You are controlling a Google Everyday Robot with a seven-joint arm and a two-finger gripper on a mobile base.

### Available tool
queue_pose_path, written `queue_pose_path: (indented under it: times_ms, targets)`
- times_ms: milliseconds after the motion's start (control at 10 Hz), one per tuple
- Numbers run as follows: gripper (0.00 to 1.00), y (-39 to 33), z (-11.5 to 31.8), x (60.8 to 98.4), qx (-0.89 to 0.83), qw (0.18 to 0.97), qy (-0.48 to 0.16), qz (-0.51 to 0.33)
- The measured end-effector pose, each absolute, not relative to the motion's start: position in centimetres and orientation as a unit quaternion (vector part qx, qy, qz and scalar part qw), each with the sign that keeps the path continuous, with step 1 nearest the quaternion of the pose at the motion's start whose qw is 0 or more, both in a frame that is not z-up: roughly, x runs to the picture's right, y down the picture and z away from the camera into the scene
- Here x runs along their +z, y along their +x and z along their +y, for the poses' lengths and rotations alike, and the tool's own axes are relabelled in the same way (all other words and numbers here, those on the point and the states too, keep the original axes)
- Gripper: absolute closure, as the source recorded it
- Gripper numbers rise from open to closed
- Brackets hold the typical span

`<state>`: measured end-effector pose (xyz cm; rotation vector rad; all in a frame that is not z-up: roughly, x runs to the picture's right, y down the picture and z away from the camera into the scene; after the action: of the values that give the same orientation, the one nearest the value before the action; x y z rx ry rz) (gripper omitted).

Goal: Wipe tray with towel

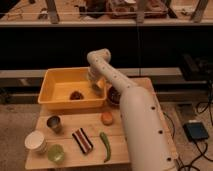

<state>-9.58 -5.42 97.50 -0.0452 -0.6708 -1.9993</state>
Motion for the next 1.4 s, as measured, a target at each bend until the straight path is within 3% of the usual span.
queue_pose_path:
  times_ms: [300, 600, 1100, 1400]
  targets:
    - [1.0, -15.9, -5.3, 96.5, -0.829, 0.479, 0.008, -0.289]
    - [1.0, -19.1, -2.4, 94.0, -0.831, 0.463, 0.027, -0.308]
    - [1.0, -15.8, 1.8, 89.1, -0.844, 0.426, 0.038, -0.322]
    - [1.0, -11.8, 3.2, 89.3, -0.846, 0.423, 0.018, -0.326]
